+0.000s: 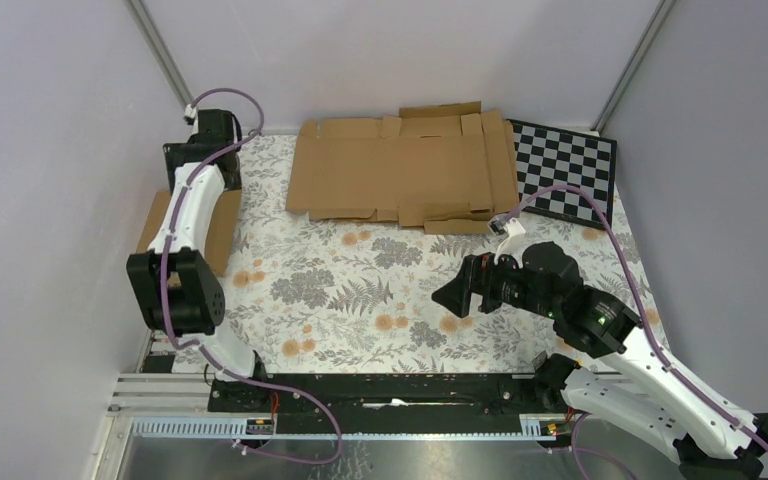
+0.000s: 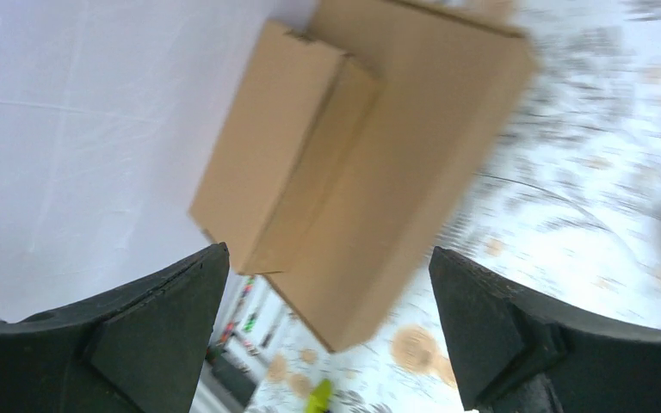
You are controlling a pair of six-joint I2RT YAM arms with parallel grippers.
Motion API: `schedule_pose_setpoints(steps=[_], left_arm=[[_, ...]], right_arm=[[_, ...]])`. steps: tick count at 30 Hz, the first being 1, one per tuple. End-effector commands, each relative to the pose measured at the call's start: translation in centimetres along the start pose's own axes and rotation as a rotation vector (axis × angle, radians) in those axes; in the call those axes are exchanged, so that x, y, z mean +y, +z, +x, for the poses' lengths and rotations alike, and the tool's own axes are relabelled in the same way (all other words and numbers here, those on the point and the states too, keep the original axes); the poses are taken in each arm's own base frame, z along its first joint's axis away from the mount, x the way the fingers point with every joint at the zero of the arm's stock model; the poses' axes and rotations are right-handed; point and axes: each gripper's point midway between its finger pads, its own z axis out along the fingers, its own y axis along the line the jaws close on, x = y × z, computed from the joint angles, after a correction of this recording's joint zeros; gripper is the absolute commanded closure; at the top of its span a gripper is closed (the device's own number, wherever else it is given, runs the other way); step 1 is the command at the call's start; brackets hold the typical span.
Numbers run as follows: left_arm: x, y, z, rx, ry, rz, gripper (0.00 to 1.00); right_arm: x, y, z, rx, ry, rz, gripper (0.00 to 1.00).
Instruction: Fold the paper box
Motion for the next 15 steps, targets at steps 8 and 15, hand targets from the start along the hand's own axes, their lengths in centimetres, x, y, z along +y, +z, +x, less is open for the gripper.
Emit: schedule_pose_setpoints(steps=[8, 15], left_arm=[[-8.4, -14.2, 1.1, -0.165, -0.267, 0.681, 0.01], [-12.2, -18.2, 6.0, -0.221, -0.512, 0.972, 0.01]], right_arm=[[-1.5, 1.2, -2.9, -0.139, -0.072, 0.078, 0.01], [-6.7, 1.6, -3.0, -0.237, -0.118, 0.283, 0.01]])
